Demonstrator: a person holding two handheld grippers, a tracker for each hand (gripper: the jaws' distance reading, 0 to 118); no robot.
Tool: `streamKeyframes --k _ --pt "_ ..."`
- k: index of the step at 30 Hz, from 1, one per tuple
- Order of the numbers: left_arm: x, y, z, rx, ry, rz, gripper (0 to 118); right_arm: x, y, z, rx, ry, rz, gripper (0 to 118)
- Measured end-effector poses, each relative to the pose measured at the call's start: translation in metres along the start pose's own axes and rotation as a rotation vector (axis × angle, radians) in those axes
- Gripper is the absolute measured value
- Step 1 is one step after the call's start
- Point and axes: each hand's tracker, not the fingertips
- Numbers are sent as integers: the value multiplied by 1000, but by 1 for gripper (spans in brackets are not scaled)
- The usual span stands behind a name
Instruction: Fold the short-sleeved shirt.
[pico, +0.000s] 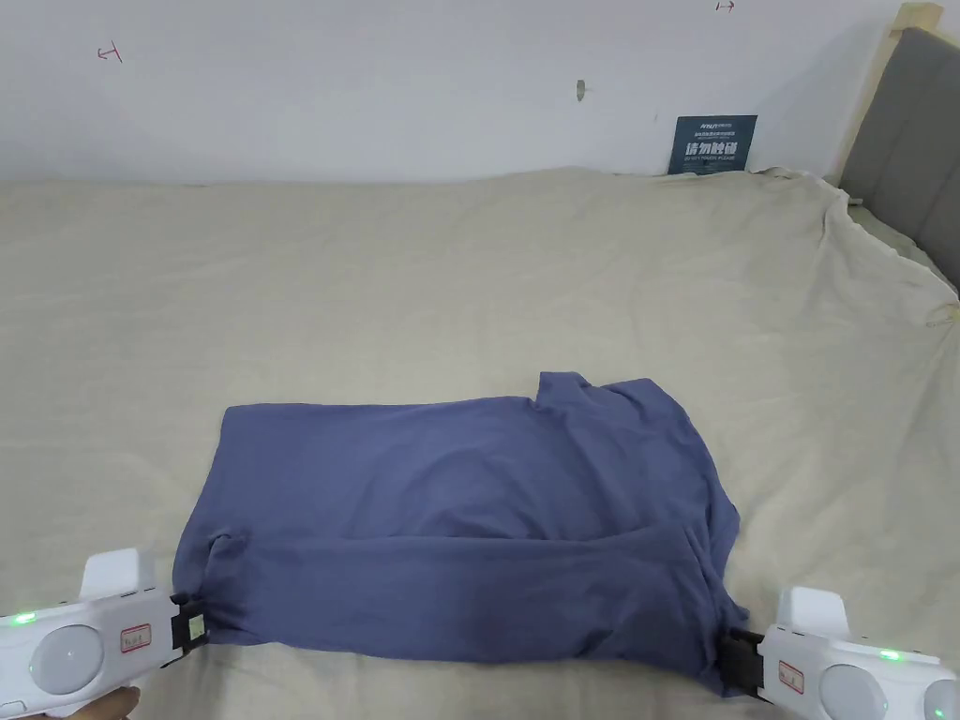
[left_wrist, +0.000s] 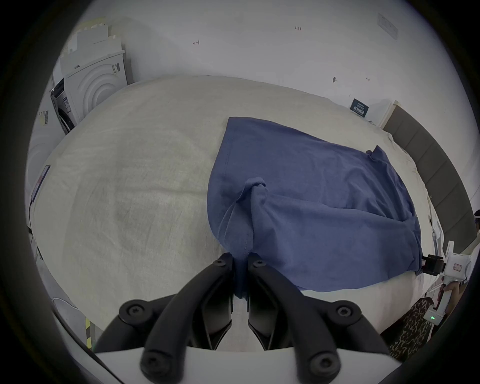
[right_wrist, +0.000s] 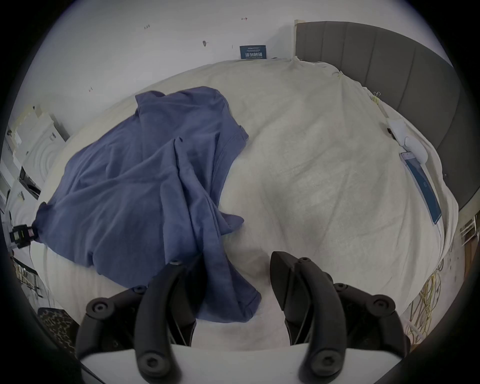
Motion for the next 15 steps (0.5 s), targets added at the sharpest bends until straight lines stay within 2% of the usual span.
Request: streamKeyframes --k 1,4,5,11,15 --pt "-2 -1 -4 -1 1 3 7 -2 0 3 6 -3 15 49" --pt "-3 -4 -4 -3 -2 16 7 -1 -1 4 20 -1 70 14" --pt "-3 -4 -2 -5 -3 22 7 -2 -1 5 21 21 67 6" --pt "-9 -4 3 11 -22 51 7 0 2 21 71 22 78 5" --pt "-11 -2 8 23 -36 61 7 3 9 39 115 -6 123 5"
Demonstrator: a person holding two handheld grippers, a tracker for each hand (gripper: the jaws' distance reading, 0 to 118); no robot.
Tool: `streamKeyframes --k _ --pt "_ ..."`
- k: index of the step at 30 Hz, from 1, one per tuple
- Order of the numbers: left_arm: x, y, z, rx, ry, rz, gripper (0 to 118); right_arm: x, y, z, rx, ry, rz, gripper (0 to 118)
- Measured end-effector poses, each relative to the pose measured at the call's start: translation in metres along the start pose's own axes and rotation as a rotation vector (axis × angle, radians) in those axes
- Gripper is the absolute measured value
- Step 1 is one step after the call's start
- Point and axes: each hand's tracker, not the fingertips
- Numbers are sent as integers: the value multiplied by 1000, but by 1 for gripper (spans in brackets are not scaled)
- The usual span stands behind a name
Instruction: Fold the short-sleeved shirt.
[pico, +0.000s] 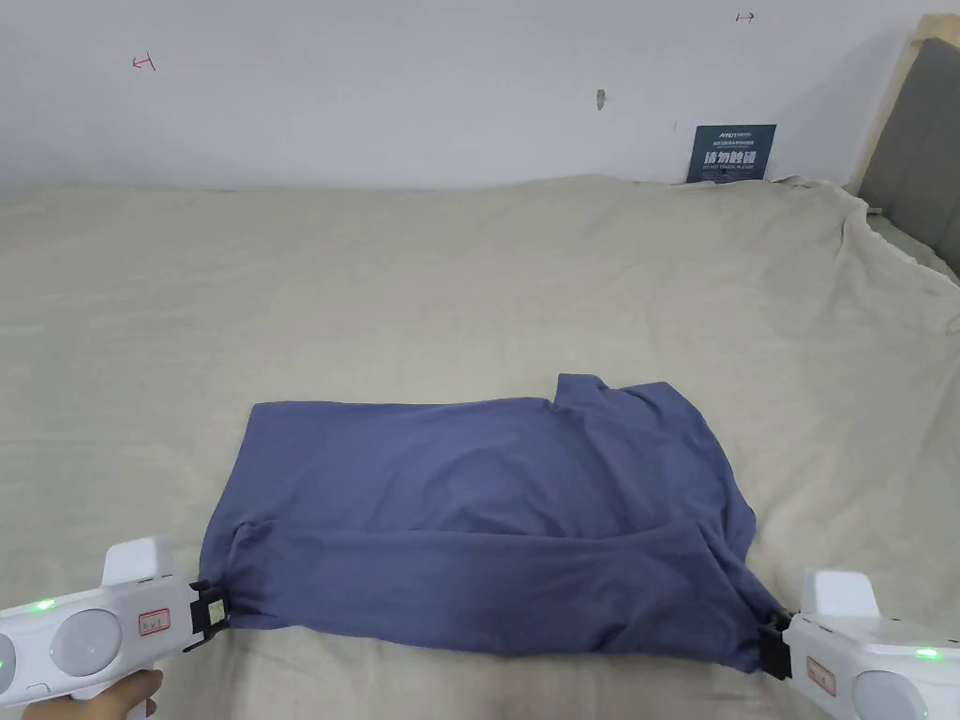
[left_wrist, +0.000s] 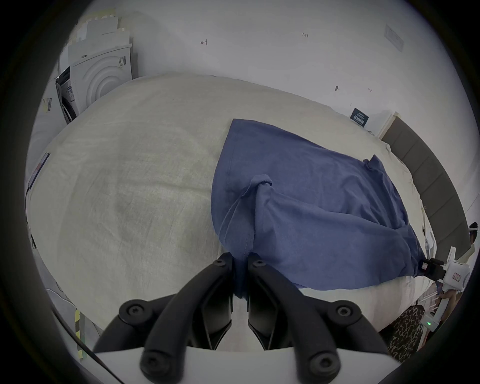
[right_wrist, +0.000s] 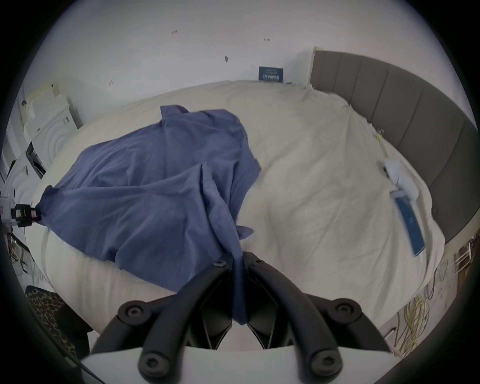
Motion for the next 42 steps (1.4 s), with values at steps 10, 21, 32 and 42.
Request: streamKeyframes --k 10,21,32,42 --pt "-22 -17 18 -2 1 19 7 42 4 34 57 -12 -50 4" --pt "-37 -81 16 -81 12 30 7 42 -46 16 -75 -5 -117 4" --pt "-22 -77 10 -125 76 36 28 36 -52 5 -122 -30 -121 15" --pt "21 -13 100 224 -11 -6 92 22 31 104 228 12 -59 81"
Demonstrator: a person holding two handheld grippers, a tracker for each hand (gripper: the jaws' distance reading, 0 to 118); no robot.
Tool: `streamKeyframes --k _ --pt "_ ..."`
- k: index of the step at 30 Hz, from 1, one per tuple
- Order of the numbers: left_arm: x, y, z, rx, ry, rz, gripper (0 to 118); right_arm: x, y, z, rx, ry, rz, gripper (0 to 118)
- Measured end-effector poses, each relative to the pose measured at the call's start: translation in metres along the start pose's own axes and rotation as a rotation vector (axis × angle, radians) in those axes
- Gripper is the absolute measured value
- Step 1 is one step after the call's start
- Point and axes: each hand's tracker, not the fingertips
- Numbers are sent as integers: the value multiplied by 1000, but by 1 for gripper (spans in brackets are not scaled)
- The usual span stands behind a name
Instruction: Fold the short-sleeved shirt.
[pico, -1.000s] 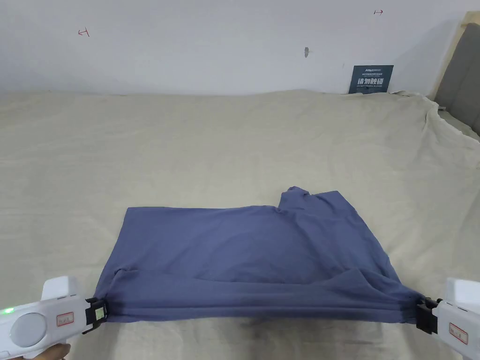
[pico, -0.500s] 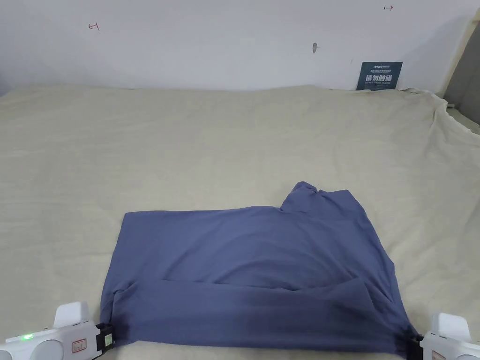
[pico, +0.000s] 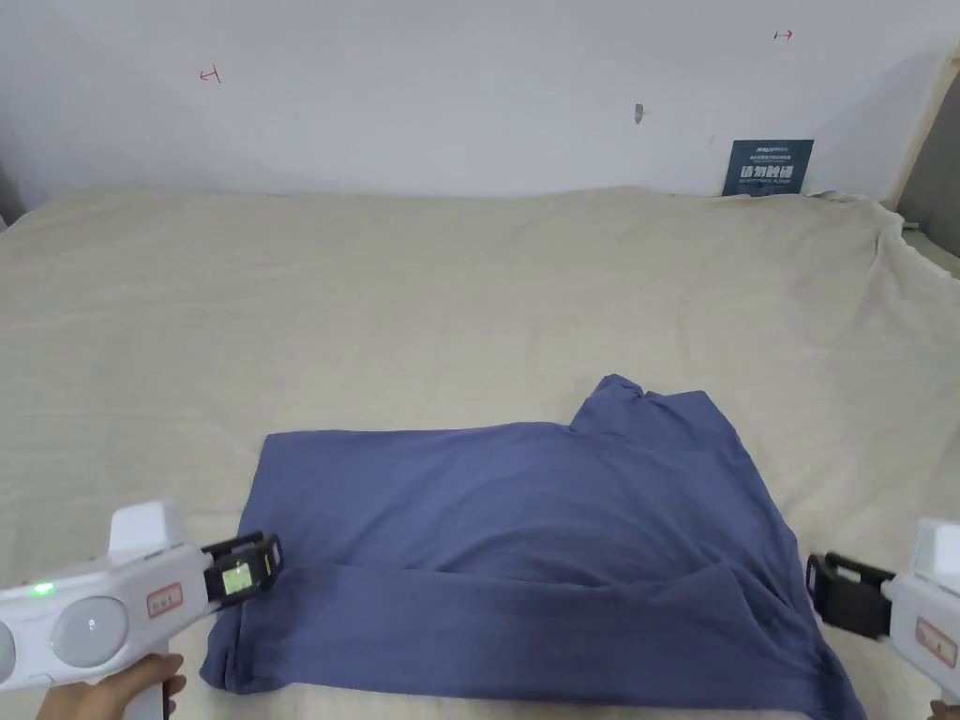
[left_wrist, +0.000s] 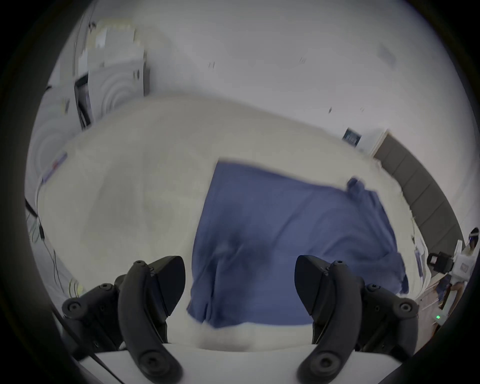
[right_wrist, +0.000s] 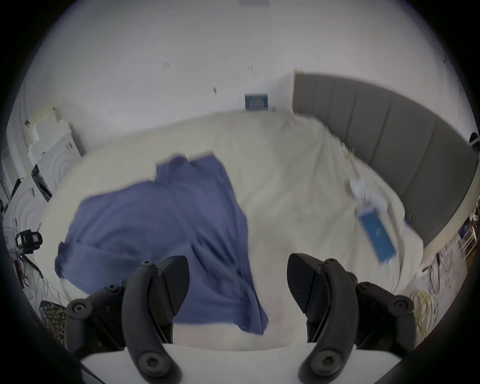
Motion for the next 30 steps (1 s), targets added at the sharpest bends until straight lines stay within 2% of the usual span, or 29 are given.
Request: streamKeyframes --k 4,9,10,12,13,16,17,24,30 --pt "22 27 27 150 -12 -30 92 -16 34 30 152 34 7 81" --pt "46 32 42 310 56 -49 89 -42 49 53 286 57 12 80" --pt "49 30 44 345 46 -53 85 -47 50 55 302 50 19 80" --pt "54 25 47 410 31 -65 66 -56 49 59 339 41 28 73" --pt "58 23 48 430 31 -80 53 -61 49 61 356 38 33 65" --pt "63 17 51 480 4 -128 6 -74 46 63 385 33 44 11" --pt "62 16 52 479 -43 -135 0 -76 46 63 393 29 50 0" --pt "65 22 37 427 -46 -143 0 -83 48 55 406 52 63 0" --pt "58 56 -1 278 -93 -167 0 -86 57 37 376 74 59 0"
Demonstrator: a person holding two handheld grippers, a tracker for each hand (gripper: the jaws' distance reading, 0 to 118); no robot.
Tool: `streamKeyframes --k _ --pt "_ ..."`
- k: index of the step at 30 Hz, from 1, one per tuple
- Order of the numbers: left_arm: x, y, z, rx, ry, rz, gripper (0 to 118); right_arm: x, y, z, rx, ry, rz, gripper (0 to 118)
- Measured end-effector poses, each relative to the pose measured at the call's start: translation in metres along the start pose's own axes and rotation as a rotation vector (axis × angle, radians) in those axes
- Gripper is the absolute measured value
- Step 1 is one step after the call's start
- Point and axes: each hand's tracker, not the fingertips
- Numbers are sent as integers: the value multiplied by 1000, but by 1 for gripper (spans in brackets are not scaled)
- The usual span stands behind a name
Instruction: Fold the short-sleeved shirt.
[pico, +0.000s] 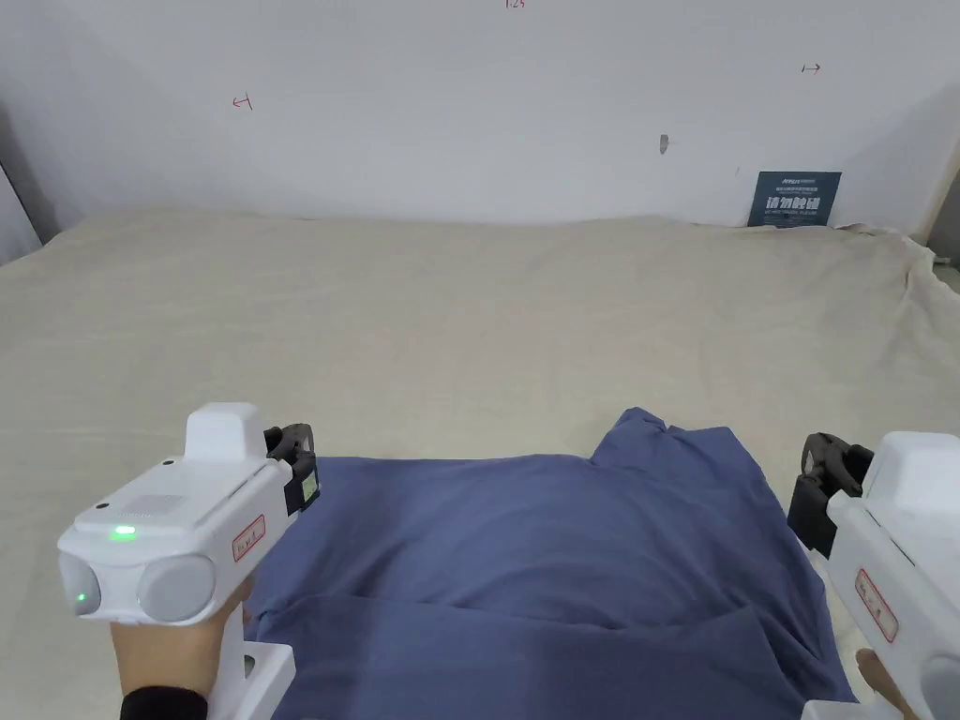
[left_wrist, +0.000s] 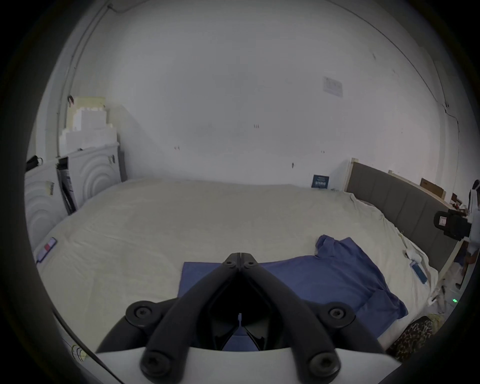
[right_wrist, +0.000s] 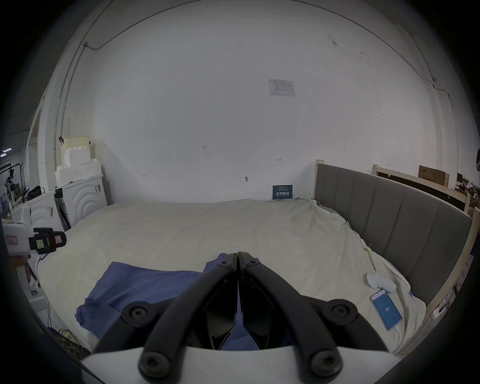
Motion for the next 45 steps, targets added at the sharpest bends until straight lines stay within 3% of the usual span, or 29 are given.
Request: streamKeyframes --k 4,9,14,16,20,22,24,28,29,31,33,35,38,43,45 --pt "-28 15 -53 -122 -51 60 0 1 2 -19 -20 3 -2 0" --pt "-61 31 -126 -255 -5 118 0 2 1 -51 -47 -20 4 0" --pt "-83 26 -194 -371 56 72 1 6 -10 -90 -98 -33 -7 0" --pt "-92 21 -222 -460 71 97 11 8 -16 -104 -116 -38 -2 0" --pt "-109 8 -263 -526 98 122 78 8 -24 -125 -147 -45 7 0" --pt "-114 1 -276 -559 130 122 87 9 -27 -133 -156 -49 14 0" --pt "-119 -6 -288 -590 158 122 87 10 -31 -139 -168 -49 7 0" --pt "-125 -21 -303 -654 180 109 80 11 -37 -148 -186 -57 8 0" --pt "-124 -25 -306 -678 178 97 66 12 -39 -150 -191 -58 6 0" --pt "-122 -33 -310 -697 166 83 61 13 -42 -154 -204 -59 4 0" --pt "-118 -40 -311 -698 125 80 42 15 -45 -156 -214 -61 0 0" --pt "-110 -39 -307 -677 154 54 33 19 -46 -160 -226 -62 -5 0" --pt "-106 -36 -304 -659 113 65 1 27 -46 -165 -238 -63 -23 0" --pt "-90 -21 -271 -558 115 25 0 49 -42 -201 -318 -84 -17 1" --pt "-87 -13 -254 -510 83 25 0 57 -44 -225 -403 -80 2 10"
